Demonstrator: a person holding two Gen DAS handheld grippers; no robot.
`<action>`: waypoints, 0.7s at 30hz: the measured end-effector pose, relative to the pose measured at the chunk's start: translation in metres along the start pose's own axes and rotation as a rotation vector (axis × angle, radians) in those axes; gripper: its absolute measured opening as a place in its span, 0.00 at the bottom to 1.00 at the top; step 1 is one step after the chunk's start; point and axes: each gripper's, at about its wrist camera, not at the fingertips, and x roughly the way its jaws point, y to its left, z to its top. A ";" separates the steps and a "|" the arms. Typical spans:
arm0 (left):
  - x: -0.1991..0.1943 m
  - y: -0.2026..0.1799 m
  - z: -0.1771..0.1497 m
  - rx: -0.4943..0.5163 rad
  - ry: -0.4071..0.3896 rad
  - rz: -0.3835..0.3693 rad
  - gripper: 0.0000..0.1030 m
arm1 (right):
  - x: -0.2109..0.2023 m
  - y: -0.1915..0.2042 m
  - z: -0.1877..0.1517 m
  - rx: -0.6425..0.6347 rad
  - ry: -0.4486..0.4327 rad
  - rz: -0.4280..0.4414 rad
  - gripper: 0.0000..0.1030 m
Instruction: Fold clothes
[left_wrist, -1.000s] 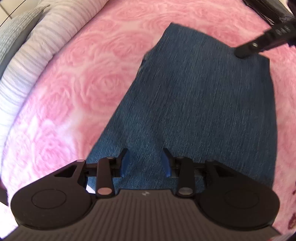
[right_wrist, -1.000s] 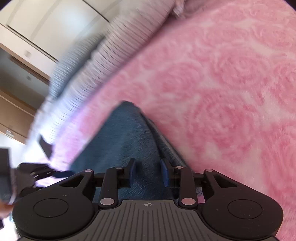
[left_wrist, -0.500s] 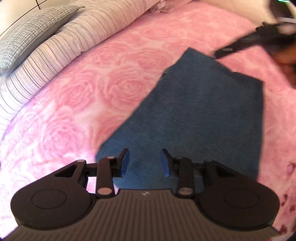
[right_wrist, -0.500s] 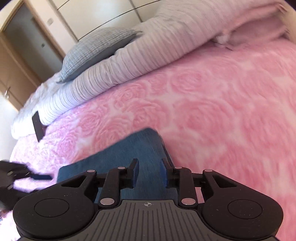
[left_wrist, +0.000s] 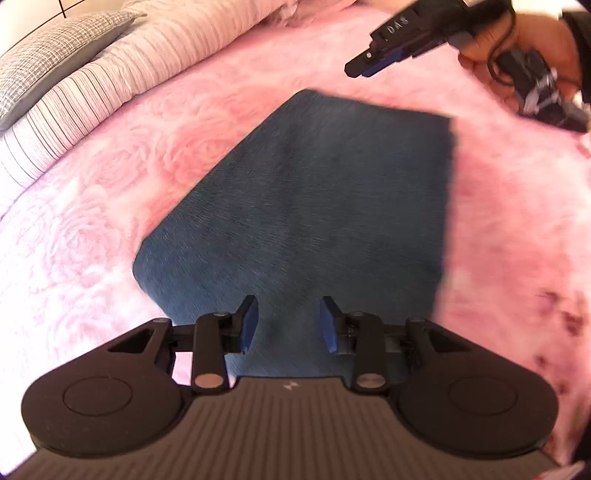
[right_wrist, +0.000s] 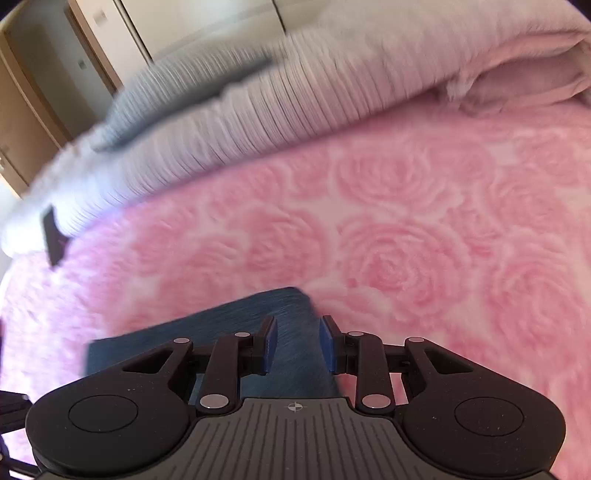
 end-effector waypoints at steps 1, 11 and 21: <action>-0.008 -0.004 -0.007 0.005 -0.002 -0.017 0.30 | -0.014 0.008 -0.010 -0.020 -0.010 0.020 0.28; 0.010 -0.036 -0.050 0.156 0.089 0.033 0.30 | 0.004 0.039 -0.088 -0.210 0.141 0.003 0.30; -0.033 -0.012 -0.091 0.140 0.124 0.048 0.31 | -0.065 0.120 -0.135 -0.145 0.131 0.034 0.74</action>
